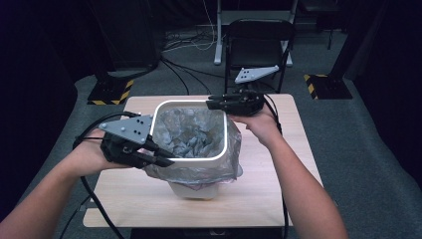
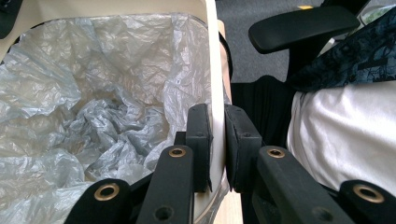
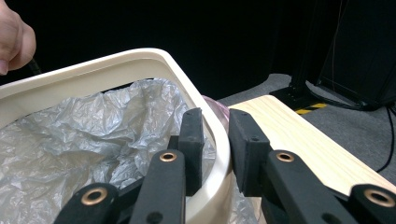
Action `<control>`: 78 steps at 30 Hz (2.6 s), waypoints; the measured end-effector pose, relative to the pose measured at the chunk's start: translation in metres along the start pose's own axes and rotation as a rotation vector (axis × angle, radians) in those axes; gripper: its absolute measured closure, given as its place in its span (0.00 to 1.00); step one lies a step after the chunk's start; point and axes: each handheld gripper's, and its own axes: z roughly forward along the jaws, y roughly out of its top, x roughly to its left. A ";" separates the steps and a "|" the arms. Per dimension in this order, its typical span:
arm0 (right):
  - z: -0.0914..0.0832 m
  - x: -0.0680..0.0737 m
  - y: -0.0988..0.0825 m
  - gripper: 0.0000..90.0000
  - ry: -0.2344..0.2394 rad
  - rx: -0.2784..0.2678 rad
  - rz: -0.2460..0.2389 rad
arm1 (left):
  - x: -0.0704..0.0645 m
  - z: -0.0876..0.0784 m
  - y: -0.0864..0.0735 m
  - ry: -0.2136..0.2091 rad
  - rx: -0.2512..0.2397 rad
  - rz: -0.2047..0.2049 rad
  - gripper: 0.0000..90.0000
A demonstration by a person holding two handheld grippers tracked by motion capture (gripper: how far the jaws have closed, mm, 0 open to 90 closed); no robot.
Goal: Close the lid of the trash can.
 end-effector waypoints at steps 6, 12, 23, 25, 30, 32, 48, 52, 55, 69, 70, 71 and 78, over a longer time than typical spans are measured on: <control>0.000 -0.003 -0.003 0.84 0.008 -0.020 0.015 | 0.000 0.002 0.005 -0.005 0.016 -0.001 0.90; 0.000 -0.004 -0.006 0.84 0.010 -0.034 0.023 | 0.002 0.002 0.003 -0.011 0.011 -0.010 0.90; 0.003 -0.006 -0.007 0.84 0.022 -0.032 0.035 | 0.002 0.002 -0.001 -0.015 0.001 -0.022 0.90; 0.003 -0.005 -0.007 0.84 0.020 -0.031 0.032 | 0.002 0.002 -0.003 -0.016 -0.006 -0.027 0.90; 0.005 -0.001 -0.004 0.84 0.012 -0.021 0.015 | 0.001 0.001 -0.005 -0.021 -0.009 -0.031 0.90; 0.005 0.000 -0.003 0.84 0.007 -0.014 0.004 | 0.001 0.000 -0.007 -0.024 -0.020 -0.036 0.90; 0.006 0.005 0.003 0.84 -0.002 -0.004 -0.025 | -0.001 -0.002 -0.010 -0.022 -0.022 -0.021 0.90; 0.006 0.006 0.004 0.84 -0.009 0.000 -0.028 | 0.001 -0.003 -0.011 -0.022 -0.023 -0.026 0.90; 0.006 0.006 0.004 0.84 -0.012 0.001 -0.025 | 0.001 -0.003 -0.013 -0.026 -0.036 -0.027 0.90; 0.007 0.012 0.004 0.84 -0.025 -0.008 -0.048 | -0.001 -0.006 -0.022 -0.011 -0.061 -0.014 0.89; 0.007 0.012 0.004 0.84 -0.026 -0.008 -0.046 | -0.001 -0.006 -0.023 -0.013 -0.064 -0.014 0.89; 0.007 0.012 0.004 0.84 -0.028 -0.010 -0.051 | 0.000 -0.005 -0.024 -0.014 -0.058 -0.014 0.89; 0.006 0.013 0.005 0.84 -0.045 0.008 -0.065 | 0.004 -0.002 -0.026 -0.029 -0.070 -0.027 0.89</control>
